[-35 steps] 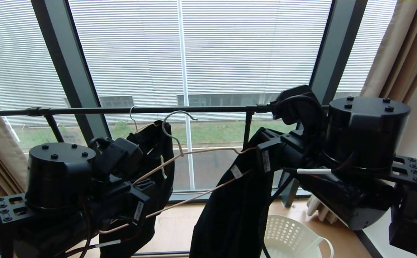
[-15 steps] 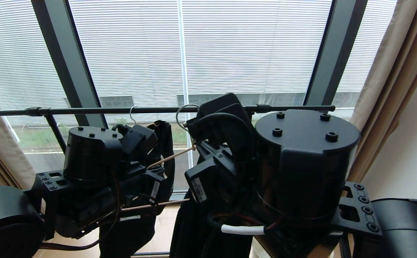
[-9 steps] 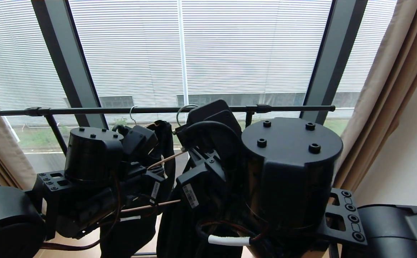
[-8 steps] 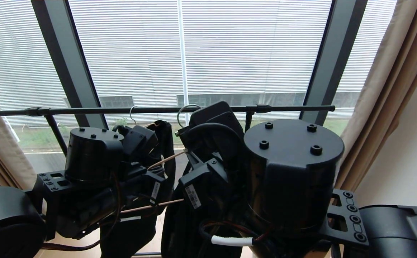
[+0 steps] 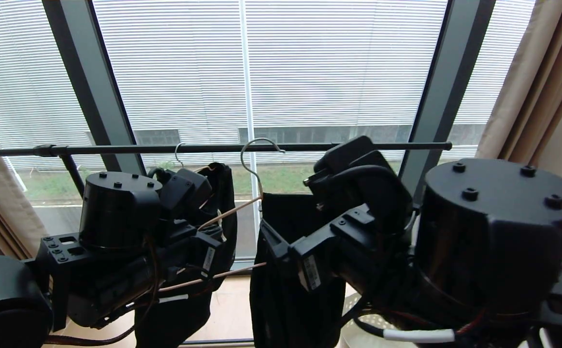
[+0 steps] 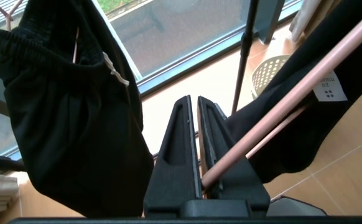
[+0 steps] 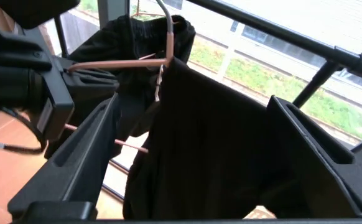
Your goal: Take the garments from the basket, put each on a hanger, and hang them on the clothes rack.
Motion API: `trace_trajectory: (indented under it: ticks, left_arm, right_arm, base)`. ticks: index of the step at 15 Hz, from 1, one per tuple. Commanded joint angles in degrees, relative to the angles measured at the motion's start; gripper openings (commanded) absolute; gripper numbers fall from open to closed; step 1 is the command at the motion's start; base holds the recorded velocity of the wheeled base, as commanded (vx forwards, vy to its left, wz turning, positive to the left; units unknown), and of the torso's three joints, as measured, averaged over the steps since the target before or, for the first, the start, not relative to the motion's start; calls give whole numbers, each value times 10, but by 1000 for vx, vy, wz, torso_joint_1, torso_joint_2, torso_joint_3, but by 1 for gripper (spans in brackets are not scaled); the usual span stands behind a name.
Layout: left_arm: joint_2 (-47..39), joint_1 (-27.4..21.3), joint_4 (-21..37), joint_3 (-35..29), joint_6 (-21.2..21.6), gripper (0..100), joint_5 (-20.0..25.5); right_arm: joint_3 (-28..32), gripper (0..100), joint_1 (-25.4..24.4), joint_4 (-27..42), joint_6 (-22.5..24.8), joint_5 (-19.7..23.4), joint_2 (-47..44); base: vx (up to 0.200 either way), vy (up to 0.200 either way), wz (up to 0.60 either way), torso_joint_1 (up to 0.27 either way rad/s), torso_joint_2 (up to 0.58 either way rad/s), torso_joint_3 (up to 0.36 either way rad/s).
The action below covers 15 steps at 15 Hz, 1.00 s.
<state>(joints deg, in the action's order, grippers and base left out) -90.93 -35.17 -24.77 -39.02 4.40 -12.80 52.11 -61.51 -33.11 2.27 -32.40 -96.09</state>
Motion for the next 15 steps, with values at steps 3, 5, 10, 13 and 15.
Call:
trace_trajectory:
  ticks: [3, 5, 10, 13, 15]
  left_arm:
    - [19, -8, 0, 26, 2, 0, 2]
    - [30, -14, 0, 37, 4, 0, 3]
    - [38, -42, 0, 56, 6, 0, 4]
    - [39, -51, -1, 54, 6, 0, 4]
    - [39, -53, -1, 55, 5, 0, 4]
  right_arm:
    - [-62, 100, 133, 61, 104, 230, 136]
    - [-28, 100, 201, 128, 126, 352, 136]
    - [194, 100, 311, 473, 361, 585, 59]
    - [350, 100, 315, 685, 458, 616, -36]
    - [432, 100, 331, 798, 536, 648, -105]
  base:
    - [0, 0, 0, 0, 0, 0]
    - [0, 0, 0, 0, 0, 0]
    - [0, 0, 0, 10, 4, 2]
    - [0, 0, 0, 0, 0, 0]
    - [0, 0, 0, 0, 0, 0]
